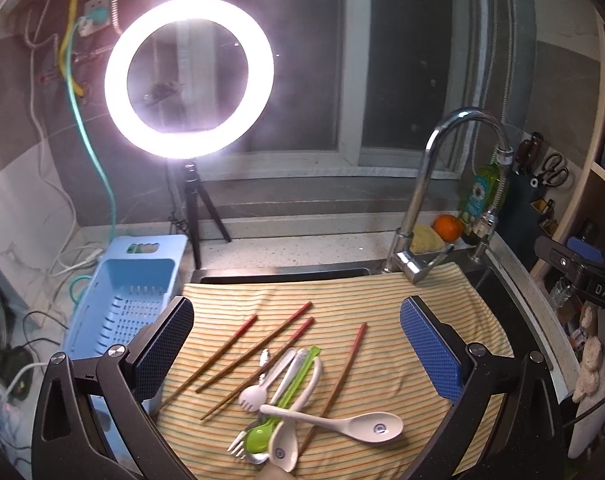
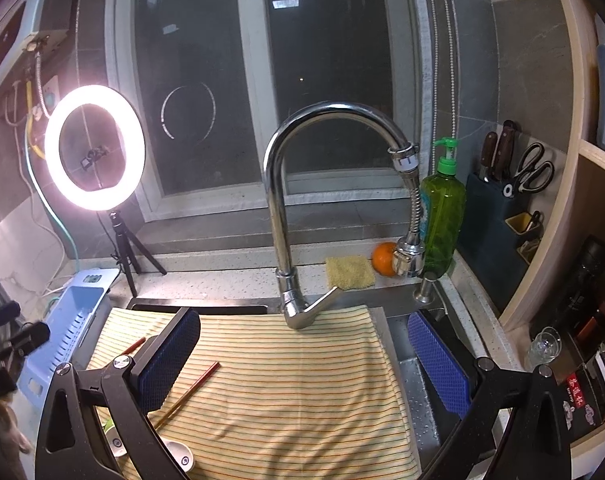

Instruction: Organize utensils

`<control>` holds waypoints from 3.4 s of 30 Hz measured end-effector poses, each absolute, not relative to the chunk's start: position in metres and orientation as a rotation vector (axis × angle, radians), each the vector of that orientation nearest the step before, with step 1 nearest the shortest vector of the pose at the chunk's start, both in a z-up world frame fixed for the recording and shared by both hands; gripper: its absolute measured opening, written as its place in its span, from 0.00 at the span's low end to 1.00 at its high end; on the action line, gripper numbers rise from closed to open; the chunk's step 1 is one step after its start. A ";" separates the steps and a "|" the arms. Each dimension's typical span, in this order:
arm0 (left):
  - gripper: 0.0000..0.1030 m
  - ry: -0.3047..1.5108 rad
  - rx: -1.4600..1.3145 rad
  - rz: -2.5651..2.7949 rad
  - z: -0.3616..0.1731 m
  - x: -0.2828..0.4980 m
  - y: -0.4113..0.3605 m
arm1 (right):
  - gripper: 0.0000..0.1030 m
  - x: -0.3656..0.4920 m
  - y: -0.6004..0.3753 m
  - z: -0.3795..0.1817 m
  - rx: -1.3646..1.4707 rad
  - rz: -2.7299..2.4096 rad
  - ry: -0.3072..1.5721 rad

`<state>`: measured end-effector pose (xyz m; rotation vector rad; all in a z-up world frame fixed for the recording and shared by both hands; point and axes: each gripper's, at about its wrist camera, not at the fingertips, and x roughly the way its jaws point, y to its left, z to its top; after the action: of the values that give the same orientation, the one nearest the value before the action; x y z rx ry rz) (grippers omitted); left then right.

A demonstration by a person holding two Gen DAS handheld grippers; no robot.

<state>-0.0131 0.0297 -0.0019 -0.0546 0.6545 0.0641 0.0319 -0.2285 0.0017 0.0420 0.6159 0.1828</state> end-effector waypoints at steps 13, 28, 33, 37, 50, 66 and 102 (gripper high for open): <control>0.99 0.736 -0.139 0.195 -0.029 -0.039 0.081 | 0.97 0.054 -0.184 -0.043 0.020 0.472 0.806; 0.99 0.835 -0.265 0.290 -0.080 -0.087 0.070 | 0.28 0.065 -0.102 -0.146 -0.230 0.865 1.255; 0.98 0.856 -0.298 0.305 -0.092 -0.098 0.062 | 0.19 0.063 -0.099 -0.163 -0.217 0.930 1.370; 0.98 0.863 -0.319 0.309 -0.098 -0.106 0.057 | 0.19 0.064 -0.096 -0.173 -0.206 0.945 1.440; 0.98 0.868 -0.325 0.309 -0.101 -0.111 0.055 | 0.17 0.046 -0.080 -0.187 -0.094 1.040 1.593; 0.97 0.929 -0.389 0.184 -0.121 -0.103 0.039 | 0.25 0.067 -0.070 -0.158 -0.114 1.034 1.475; 0.41 1.039 -0.454 0.099 -0.188 -0.039 -0.023 | 0.24 0.101 -0.006 -0.191 -0.238 1.128 1.504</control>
<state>-0.0387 -0.0234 -0.1884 -0.4537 1.0386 0.0994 0.1014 -0.0055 -0.1909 -0.2376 1.5035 1.1285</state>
